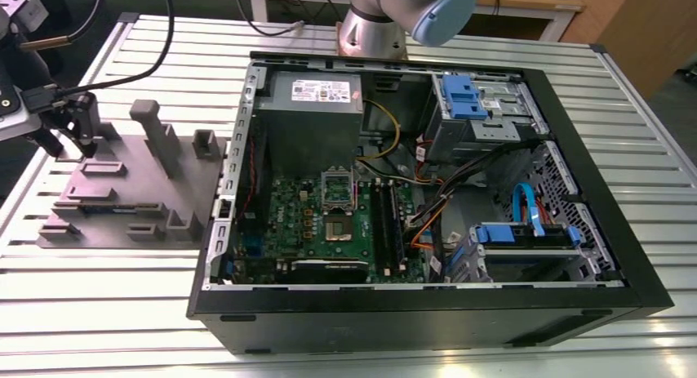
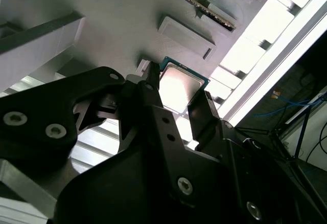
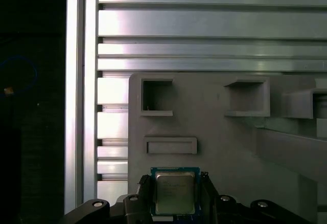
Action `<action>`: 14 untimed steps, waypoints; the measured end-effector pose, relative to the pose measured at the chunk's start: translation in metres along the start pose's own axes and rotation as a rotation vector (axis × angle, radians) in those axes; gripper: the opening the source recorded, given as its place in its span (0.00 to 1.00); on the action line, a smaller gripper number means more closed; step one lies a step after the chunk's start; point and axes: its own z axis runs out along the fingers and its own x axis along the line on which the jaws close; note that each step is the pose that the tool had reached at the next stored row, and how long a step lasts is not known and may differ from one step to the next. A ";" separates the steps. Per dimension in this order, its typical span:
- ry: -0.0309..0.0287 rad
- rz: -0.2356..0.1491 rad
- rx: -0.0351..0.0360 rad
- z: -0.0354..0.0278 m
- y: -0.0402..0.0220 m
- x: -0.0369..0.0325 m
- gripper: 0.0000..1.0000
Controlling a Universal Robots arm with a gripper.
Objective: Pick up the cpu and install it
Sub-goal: 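Pick up the cpu and move it towards the insertion slot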
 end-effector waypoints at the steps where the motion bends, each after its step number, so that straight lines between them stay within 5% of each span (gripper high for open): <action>1: 0.0000 0.000 -0.0001 0.0000 0.0000 0.0000 0.47; 8: 0.0008 0.000 0.0000 -0.0001 0.0000 -0.0002 0.47; 12: 0.0138 0.000 0.0002 0.0000 0.0001 -0.0023 0.47; 14: 0.0152 0.001 0.0003 0.0000 0.0001 -0.0022 0.47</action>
